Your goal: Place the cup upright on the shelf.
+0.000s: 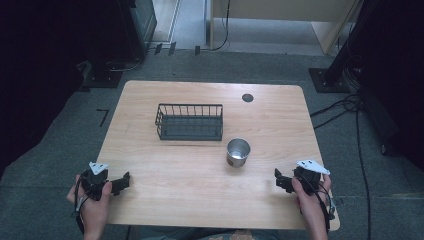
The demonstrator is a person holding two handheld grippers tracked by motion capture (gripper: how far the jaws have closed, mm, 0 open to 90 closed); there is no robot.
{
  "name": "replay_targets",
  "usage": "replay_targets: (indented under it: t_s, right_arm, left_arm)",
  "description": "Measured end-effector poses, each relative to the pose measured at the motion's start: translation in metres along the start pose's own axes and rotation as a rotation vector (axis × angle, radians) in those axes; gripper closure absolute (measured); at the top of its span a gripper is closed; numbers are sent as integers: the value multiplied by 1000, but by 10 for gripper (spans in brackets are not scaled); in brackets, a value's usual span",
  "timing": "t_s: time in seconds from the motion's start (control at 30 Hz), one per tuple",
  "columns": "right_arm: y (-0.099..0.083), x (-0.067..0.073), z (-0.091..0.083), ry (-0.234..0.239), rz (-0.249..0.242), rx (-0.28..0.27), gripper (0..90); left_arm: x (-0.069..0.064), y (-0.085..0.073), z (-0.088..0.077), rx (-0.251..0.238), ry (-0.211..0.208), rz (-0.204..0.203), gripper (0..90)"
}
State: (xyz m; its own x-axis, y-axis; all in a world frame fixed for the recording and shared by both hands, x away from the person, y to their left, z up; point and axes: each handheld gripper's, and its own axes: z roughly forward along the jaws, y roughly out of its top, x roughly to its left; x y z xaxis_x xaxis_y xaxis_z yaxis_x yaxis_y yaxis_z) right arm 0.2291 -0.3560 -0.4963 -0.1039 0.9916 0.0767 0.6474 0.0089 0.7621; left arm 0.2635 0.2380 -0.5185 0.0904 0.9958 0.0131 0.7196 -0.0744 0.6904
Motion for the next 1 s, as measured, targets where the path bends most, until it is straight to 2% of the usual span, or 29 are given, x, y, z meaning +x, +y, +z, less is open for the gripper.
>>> replay_targets:
  t_s: [0.1,0.13,0.6,0.8,1.0]
  right_arm:
    - [5,5,-1,16,-6,-4,43]
    - [9,10,-2,37,-14,-13,43]
    - [38,46,-1,141,-84,-40,43]
    - [46,62,1,188,-115,-47,43]
    - [51,73,5,226,-124,-47,43]
  left_arm:
    - [0,0,0,0,0,0,0]
    - [0,0,0,0,0,0,0]
    - [0,0,0,0,0,0,0]
    - [0,0,0,0,0,-1,0]
    - [0,0,0,0,0,-1,0]
